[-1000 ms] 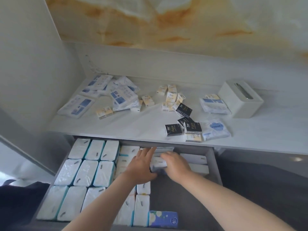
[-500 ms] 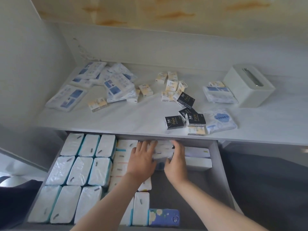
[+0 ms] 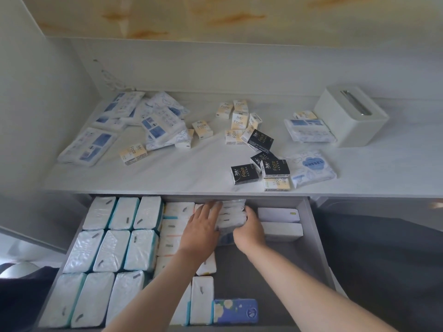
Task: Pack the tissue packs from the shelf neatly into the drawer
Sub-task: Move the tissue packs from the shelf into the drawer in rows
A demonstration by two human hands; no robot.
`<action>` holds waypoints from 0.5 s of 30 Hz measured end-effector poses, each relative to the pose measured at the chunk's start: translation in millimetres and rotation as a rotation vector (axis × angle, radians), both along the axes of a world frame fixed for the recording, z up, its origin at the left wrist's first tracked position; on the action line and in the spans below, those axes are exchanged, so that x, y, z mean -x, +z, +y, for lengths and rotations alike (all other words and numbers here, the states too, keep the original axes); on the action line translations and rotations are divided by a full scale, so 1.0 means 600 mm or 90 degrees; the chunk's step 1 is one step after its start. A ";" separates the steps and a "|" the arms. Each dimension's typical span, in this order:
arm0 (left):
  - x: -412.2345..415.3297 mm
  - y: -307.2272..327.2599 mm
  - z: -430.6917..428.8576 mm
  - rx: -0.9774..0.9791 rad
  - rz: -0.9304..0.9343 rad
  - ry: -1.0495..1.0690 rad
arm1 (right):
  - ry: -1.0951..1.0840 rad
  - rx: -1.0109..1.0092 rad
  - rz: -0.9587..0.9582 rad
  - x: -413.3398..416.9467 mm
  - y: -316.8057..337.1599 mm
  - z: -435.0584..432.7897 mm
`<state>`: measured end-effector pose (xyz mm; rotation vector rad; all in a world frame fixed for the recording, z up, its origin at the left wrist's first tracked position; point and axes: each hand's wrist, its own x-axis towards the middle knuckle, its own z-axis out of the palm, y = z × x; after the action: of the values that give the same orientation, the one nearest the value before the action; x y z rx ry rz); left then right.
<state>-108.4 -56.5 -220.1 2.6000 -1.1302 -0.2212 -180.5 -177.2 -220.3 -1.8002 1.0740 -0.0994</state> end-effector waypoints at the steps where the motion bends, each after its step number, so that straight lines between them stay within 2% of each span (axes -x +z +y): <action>1: 0.000 -0.003 0.000 -0.001 0.014 -0.010 | 0.025 -0.015 0.023 0.002 -0.003 -0.004; 4: -0.003 -0.010 -0.002 0.041 0.044 -0.027 | 0.093 -0.017 0.072 0.007 -0.009 -0.017; 9: -0.010 -0.010 -0.007 0.052 0.033 -0.034 | 0.119 -0.077 0.069 0.011 -0.010 -0.062; 11: -0.012 -0.006 -0.009 0.015 0.009 -0.007 | 0.141 -0.072 0.067 0.008 -0.009 -0.069; 15: -0.004 0.002 -0.016 -0.158 -0.082 -0.008 | 0.223 0.004 0.097 0.001 -0.013 -0.062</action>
<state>-106.1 -65.9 -219.0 2.8612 -1.2332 -0.2106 -181.2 -214.5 -227.9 -1.9992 0.8458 0.2499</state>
